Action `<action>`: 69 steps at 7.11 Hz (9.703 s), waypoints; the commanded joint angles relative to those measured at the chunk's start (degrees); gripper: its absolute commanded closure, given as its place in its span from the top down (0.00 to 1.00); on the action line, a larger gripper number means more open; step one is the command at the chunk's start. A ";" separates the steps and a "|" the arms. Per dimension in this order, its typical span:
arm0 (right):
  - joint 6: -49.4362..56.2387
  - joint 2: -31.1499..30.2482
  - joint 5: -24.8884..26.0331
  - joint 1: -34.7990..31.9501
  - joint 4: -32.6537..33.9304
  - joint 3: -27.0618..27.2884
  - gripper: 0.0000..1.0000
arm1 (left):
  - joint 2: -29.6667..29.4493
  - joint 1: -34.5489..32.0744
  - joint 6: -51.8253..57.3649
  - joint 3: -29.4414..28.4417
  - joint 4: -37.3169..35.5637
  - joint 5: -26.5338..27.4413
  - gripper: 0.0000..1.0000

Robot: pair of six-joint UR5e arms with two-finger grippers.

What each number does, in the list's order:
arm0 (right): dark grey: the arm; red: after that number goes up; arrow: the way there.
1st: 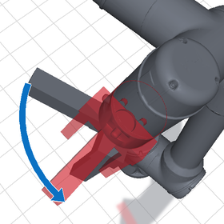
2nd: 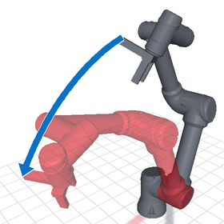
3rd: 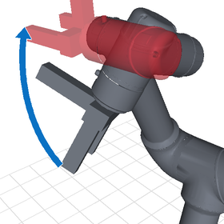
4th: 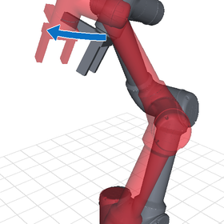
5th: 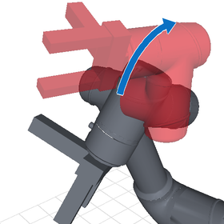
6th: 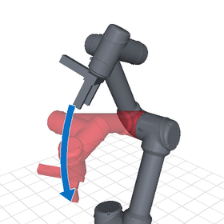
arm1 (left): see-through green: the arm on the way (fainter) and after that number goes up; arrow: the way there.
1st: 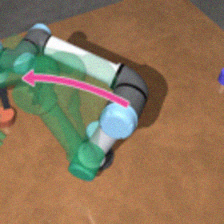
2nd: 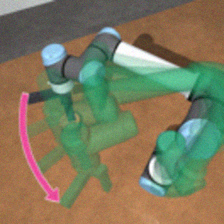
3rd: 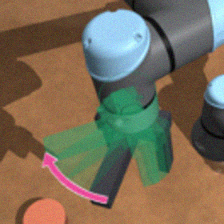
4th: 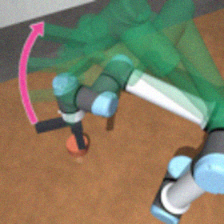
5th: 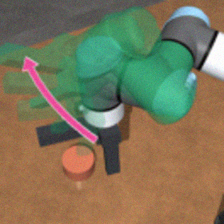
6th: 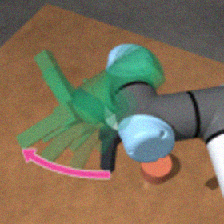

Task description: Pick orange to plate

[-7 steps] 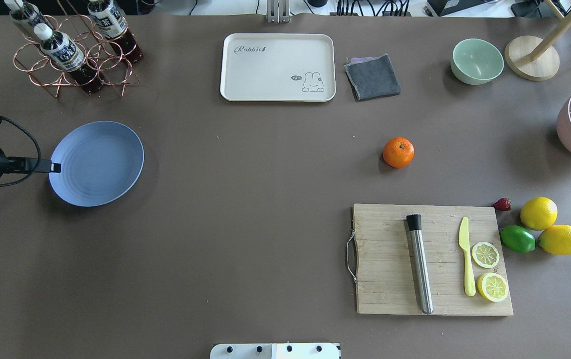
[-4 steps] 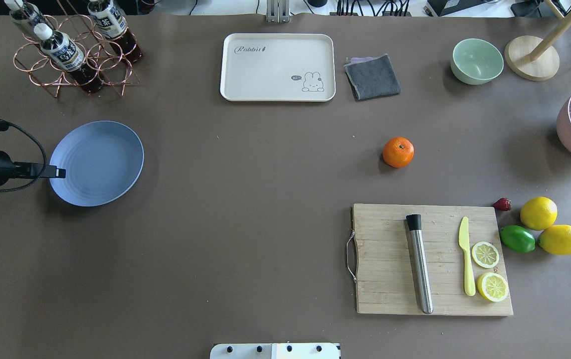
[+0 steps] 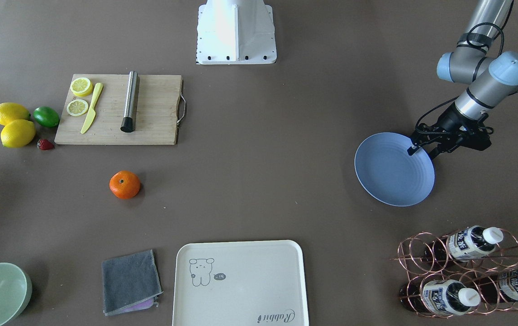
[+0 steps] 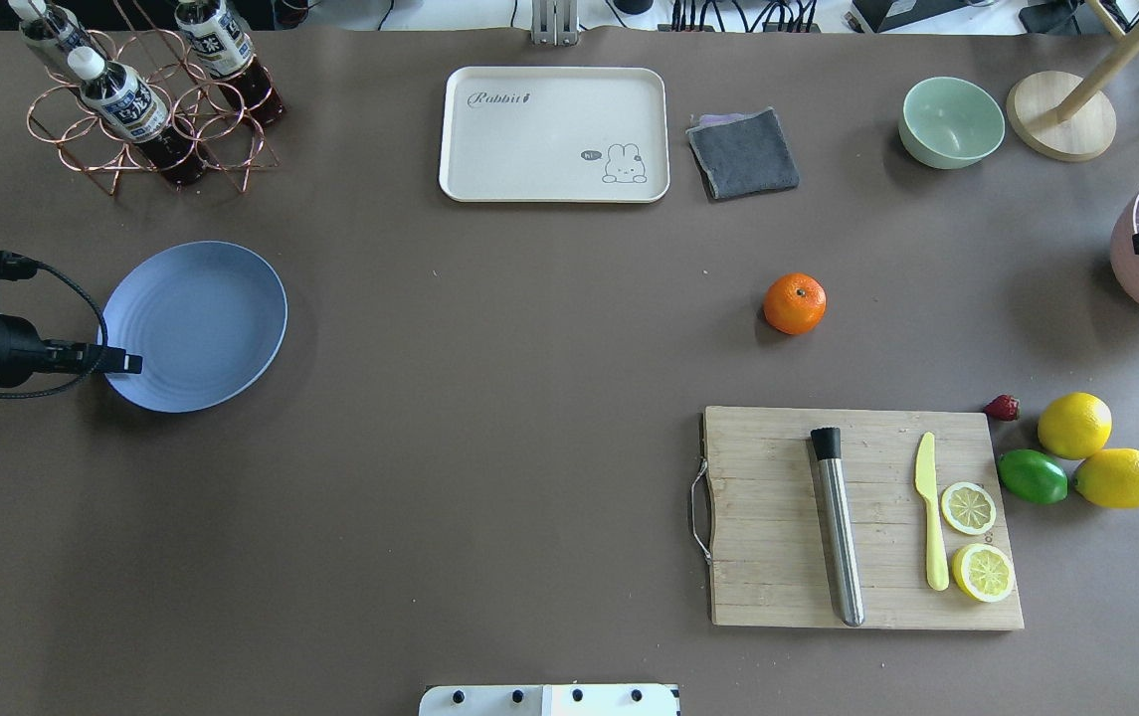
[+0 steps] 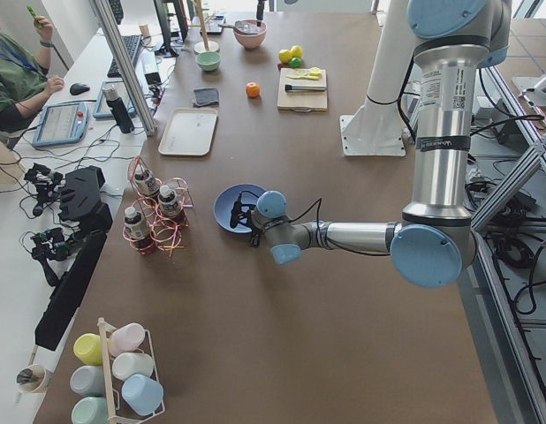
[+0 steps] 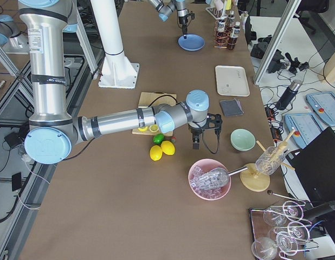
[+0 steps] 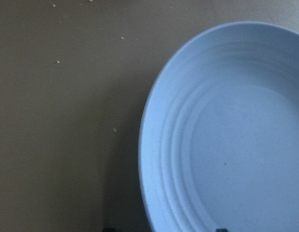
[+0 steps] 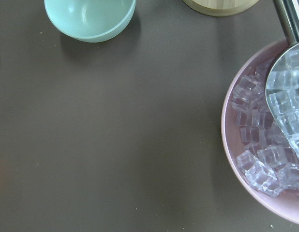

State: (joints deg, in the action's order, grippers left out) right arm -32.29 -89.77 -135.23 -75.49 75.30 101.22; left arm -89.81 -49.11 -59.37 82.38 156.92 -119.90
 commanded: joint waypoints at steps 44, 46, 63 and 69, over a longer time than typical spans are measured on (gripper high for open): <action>-51.01 43.53 43.12 51.85 5.29 -14.82 1.00 | -0.72 -20.67 22.72 19.40 -24.99 -5.16 0.98; -50.51 44.15 41.99 50.28 6.08 -12.12 1.00 | -0.63 -21.29 22.72 19.57 -24.99 -6.12 0.98; 40.29 -3.56 0.69 -21.45 22.79 -4.71 1.00 | 5.16 -44.15 74.66 20.37 -66.30 -15.45 0.98; 38.62 -2.78 0.76 -21.36 22.61 -4.19 1.00 | 9.13 -44.23 74.58 19.66 -59.89 -15.01 0.98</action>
State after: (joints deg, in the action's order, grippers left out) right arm 6.49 -92.74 -134.51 -96.89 97.92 96.97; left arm -80.70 -93.34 15.27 102.21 96.89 -134.92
